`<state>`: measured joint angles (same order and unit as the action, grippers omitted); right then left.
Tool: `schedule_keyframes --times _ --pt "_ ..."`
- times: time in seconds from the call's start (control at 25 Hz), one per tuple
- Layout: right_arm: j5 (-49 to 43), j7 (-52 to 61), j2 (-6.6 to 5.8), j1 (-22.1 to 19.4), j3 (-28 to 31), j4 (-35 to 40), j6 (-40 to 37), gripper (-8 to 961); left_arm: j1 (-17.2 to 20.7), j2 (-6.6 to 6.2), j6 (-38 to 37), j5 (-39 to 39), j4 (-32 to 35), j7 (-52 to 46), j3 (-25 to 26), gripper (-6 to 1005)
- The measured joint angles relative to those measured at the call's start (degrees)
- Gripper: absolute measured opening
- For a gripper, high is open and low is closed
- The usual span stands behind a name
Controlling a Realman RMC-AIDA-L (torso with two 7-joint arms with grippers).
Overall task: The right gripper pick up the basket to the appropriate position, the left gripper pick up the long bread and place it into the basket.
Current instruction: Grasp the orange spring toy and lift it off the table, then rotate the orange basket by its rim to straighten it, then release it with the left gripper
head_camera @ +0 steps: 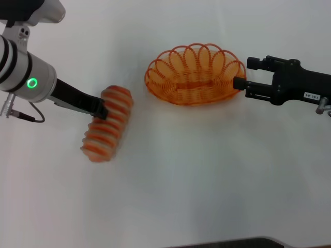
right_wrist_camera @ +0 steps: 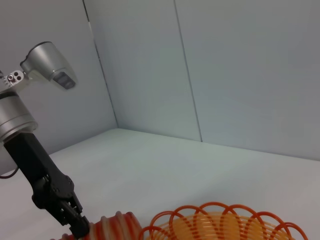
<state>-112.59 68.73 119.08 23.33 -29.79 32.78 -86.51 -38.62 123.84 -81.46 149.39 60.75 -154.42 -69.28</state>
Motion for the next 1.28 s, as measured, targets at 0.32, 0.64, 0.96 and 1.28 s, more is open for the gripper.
schedule_keyframes --times 0.32,0.64,0.96,1.28 --pt "0.0 -0.1 0.06 -0.1 -0.1 -0.1 -0.1 745 0.6 -0.03 -0.1 -2.2 1.0 2.0 2.9 64" --pt "0.2 -0.1 -0.16 -0.5 2.1 -0.1 -1.4 745 -0.8 -1.6 -0.7 -8.5 3.9 14.2 12.7 57" --pt "3.7 -2.8 0.15 -3.5 12.7 -1.5 -4.6 744 -10.1 -1.75 -0.7 -14.4 -2.0 31.9 12.4 55" --pt "5.7 -4.0 0.07 -6.2 13.9 -2.5 -6.6 744 -22.0 -1.39 7.1 -14.1 -17.1 37.9 4.6 52"
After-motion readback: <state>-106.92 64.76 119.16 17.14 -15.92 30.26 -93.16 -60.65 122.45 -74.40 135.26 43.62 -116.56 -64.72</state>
